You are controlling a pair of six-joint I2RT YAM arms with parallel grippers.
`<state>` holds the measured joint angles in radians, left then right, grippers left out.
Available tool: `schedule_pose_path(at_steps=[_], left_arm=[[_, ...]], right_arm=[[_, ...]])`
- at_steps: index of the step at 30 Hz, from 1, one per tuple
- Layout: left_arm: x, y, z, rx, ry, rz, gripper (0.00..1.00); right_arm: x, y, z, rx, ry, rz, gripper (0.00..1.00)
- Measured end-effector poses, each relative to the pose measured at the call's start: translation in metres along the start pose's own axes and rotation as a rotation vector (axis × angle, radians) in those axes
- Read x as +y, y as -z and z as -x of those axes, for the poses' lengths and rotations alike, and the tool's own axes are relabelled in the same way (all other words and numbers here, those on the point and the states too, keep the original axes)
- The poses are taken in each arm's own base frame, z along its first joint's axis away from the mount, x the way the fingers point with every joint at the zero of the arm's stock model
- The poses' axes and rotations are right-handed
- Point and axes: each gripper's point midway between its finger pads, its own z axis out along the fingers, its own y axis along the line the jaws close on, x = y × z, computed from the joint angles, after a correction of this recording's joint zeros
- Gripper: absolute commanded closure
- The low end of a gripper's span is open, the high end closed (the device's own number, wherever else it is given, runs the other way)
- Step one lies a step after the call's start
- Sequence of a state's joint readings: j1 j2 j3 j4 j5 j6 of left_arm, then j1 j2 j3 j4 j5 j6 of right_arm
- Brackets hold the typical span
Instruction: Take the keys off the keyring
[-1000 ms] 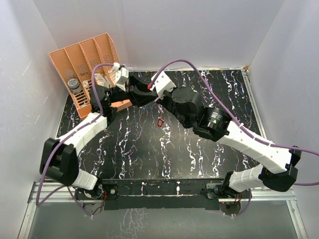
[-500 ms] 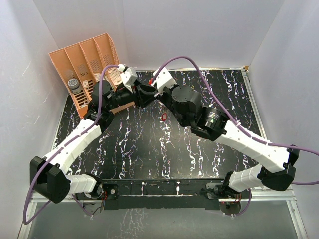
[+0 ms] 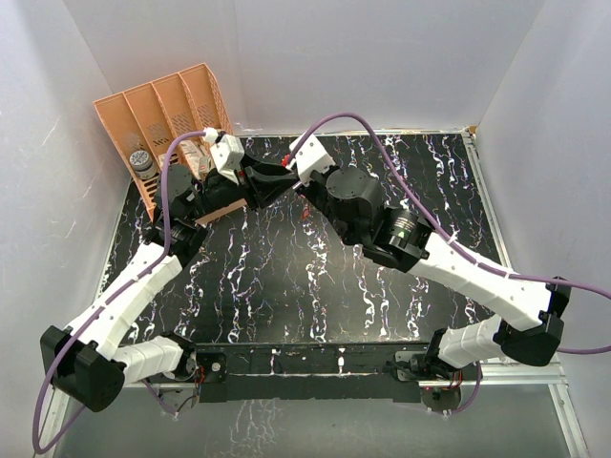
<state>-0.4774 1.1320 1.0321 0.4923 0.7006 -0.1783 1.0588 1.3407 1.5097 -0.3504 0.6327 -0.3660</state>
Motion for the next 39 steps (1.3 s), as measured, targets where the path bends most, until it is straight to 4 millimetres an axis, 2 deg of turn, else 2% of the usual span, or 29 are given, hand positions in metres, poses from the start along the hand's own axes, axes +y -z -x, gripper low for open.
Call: schedule_pose_path(at_steps=[6, 15, 21, 25, 33, 36, 39], left_arm=[[-0.007, 0.001, 0.001, -0.002, -0.007, -0.031, 0.7], [-0.022, 0.005, -0.003, 0.002, -0.022, -0.095, 0.7], [-0.03, 0.013, 0.008, -0.012, -0.068, -0.104, 0.71], [-0.033, 0.017, 0.012, -0.015, -0.09, -0.1, 0.72], [-0.03, 0.017, 0.003, 0.003, -0.083, -0.095, 0.73], [-0.032, 0.017, -0.002, 0.013, -0.077, -0.11, 0.73], [-0.036, 0.018, -0.011, 0.028, -0.067, -0.141, 0.73]], right_arm=[[0.004, -0.001, 0.003, -0.017, -0.005, 0.016, 1.0], [0.019, 0.003, 0.015, -0.078, 0.027, 0.131, 1.0], [0.011, 0.009, 0.017, -0.101, 0.18, 0.148, 1.0], [0.011, 0.011, 0.005, -0.067, 0.345, 0.178, 1.0], [0.027, 0.015, -0.01, -0.056, 0.525, 0.306, 1.0], [0.034, 0.021, -0.009, -0.083, 0.549, 0.363, 1.0], [0.03, 0.032, 0.0, -0.127, 0.549, 0.38, 1.0]])
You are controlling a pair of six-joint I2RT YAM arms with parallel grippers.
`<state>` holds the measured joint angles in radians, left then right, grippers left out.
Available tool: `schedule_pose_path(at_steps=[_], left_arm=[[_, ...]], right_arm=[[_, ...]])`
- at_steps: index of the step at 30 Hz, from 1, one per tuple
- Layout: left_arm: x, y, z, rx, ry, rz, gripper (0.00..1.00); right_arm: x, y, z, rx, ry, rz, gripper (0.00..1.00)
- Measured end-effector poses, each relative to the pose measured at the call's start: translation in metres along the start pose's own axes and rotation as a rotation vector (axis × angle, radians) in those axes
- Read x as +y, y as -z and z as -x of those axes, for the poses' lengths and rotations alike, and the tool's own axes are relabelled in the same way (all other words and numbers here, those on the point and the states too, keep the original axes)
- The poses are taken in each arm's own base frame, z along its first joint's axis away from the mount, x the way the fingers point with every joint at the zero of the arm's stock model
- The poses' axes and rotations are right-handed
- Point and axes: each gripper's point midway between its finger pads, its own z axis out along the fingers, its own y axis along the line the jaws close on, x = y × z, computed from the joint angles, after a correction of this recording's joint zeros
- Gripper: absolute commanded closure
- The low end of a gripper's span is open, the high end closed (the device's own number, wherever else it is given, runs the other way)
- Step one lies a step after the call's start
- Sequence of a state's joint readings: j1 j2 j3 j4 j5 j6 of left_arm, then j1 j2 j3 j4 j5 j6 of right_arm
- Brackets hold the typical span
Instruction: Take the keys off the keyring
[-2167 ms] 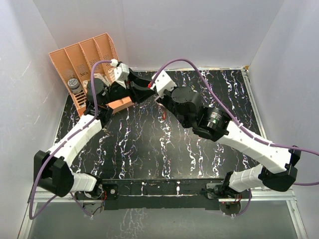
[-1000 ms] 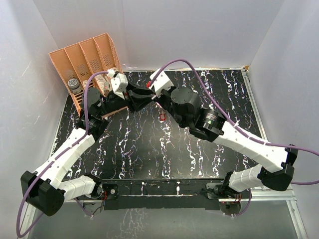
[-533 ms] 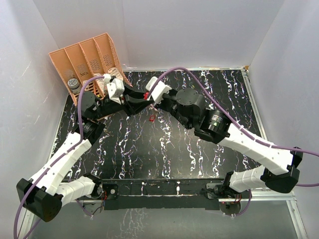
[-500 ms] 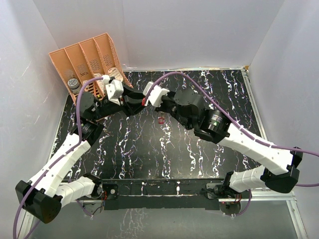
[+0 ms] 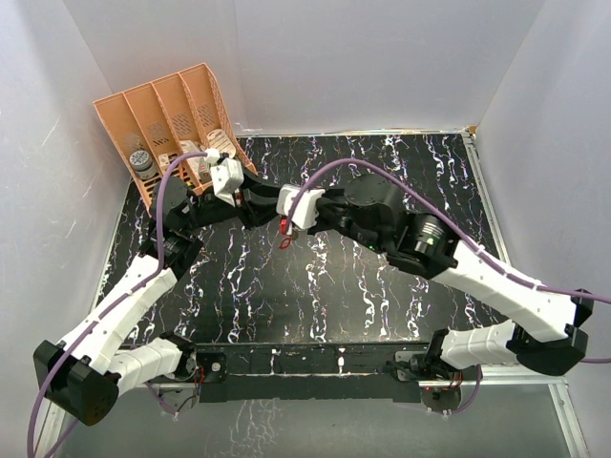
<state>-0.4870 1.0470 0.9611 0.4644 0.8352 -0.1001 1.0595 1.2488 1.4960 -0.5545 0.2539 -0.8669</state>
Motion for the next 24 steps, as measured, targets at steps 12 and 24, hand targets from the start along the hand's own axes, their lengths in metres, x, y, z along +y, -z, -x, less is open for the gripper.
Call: schedule_pose_path(at_steps=[12, 24], left_arm=[[-0.021, 0.0, -0.022, 0.033, 0.028, -0.146, 0.72], [-0.028, -0.006, -0.02, 0.004, 0.025, -0.236, 0.73]], right_arm=[[-0.011, 0.027, 0.016, -0.097, -0.003, -0.004, 0.99], [-0.005, 0.032, 0.026, -0.155, -0.007, 0.037, 0.98]])
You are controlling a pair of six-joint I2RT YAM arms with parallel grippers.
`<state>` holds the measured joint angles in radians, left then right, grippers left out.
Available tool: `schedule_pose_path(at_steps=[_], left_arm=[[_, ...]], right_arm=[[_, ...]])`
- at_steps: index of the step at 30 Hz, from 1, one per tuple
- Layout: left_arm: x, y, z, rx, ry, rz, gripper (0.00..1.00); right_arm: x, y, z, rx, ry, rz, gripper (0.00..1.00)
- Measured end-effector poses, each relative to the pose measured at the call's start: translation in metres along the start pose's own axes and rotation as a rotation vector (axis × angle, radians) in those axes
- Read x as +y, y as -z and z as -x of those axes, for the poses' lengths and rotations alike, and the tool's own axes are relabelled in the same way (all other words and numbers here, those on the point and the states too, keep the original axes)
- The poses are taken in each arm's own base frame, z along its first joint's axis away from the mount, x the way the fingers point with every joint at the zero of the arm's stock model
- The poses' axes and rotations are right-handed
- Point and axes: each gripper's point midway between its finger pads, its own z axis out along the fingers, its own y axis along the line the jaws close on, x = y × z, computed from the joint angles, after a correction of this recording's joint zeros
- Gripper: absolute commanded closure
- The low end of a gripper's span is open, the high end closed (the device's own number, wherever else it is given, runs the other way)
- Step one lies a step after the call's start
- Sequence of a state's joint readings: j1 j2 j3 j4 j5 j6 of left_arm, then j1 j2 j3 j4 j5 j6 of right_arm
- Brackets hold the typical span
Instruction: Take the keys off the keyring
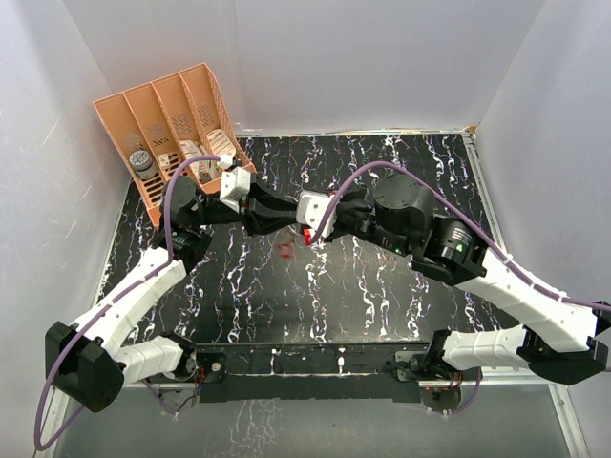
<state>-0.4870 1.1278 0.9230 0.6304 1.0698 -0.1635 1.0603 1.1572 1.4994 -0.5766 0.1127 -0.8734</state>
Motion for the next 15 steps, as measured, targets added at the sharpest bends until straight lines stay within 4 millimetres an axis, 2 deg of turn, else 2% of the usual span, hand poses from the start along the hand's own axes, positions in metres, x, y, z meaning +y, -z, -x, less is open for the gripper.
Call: schedule_pose_path(at_steps=[6, 15], left_arm=[[-0.006, 0.0, 0.007, 0.011, -0.033, -0.038, 0.73], [-0.039, 0.01, 0.025, 0.018, -0.127, -0.14, 0.72]], right_arm=[[-0.002, 0.005, 0.004, -0.02, -0.006, -0.004, 0.98], [-0.001, 0.006, 0.005, -0.027, -0.01, 0.0, 0.98]])
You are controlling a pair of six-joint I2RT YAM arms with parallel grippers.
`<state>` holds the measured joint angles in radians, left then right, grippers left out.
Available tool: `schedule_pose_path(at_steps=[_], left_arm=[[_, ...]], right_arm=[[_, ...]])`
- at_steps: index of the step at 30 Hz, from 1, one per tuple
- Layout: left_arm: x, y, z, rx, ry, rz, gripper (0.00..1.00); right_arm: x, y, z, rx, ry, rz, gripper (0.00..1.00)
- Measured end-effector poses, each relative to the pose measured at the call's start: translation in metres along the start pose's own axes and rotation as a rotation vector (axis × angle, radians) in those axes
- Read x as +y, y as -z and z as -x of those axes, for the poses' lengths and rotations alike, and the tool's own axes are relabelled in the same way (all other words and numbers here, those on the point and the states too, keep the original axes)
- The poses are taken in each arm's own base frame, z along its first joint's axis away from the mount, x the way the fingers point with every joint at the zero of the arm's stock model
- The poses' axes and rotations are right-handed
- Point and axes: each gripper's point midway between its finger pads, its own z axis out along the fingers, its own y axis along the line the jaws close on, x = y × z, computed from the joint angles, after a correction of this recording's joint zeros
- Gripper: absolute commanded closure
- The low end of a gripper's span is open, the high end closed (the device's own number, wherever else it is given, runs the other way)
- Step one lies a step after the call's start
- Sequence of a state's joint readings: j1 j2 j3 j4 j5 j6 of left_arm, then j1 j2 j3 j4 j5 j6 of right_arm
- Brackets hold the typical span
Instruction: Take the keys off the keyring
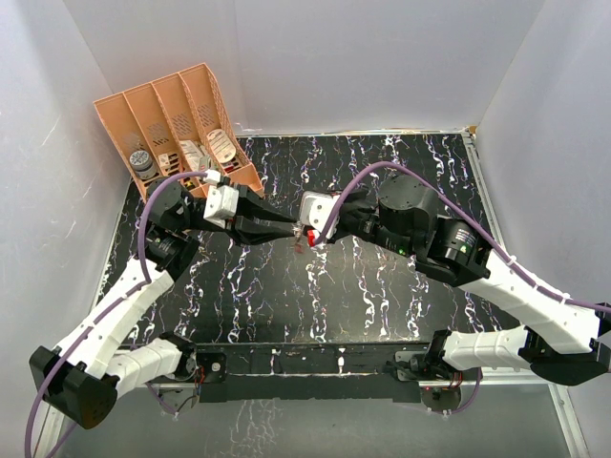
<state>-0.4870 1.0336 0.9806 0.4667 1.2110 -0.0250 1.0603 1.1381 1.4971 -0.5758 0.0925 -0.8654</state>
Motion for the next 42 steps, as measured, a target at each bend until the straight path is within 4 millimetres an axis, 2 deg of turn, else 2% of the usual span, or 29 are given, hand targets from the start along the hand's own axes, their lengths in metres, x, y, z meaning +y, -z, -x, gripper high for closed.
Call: schedule_pose_path(at_steps=[5, 18, 26, 32, 36, 42], left_arm=[[0.006, 0.001, 0.006, 0.009, -0.04, 0.03, 0.67], [0.037, 0.001, -0.006, 0.032, -0.016, 0.17, 0.64], [0.045, -0.002, -0.004, 0.015, -0.016, 0.171, 0.55], [0.044, -0.008, -0.003, -0.011, 0.016, 0.119, 0.54], [0.045, -0.012, -0.007, -0.02, 0.046, 0.093, 0.58], [0.059, -0.008, -0.014, 0.002, 0.044, 0.179, 0.58]], right_arm=[[0.002, -0.001, 0.002, -0.013, 0.0, 0.011, 0.97], [0.005, -0.002, 0.004, -0.026, 0.0, 0.023, 0.97], [0.006, -0.002, 0.005, -0.032, 0.0, 0.029, 0.96], [0.006, -0.003, 0.006, -0.037, 0.0, 0.025, 0.96], [0.007, -0.004, 0.005, -0.041, 0.0, 0.024, 0.96], [0.005, -0.002, 0.007, -0.051, 0.0, 0.019, 0.96]])
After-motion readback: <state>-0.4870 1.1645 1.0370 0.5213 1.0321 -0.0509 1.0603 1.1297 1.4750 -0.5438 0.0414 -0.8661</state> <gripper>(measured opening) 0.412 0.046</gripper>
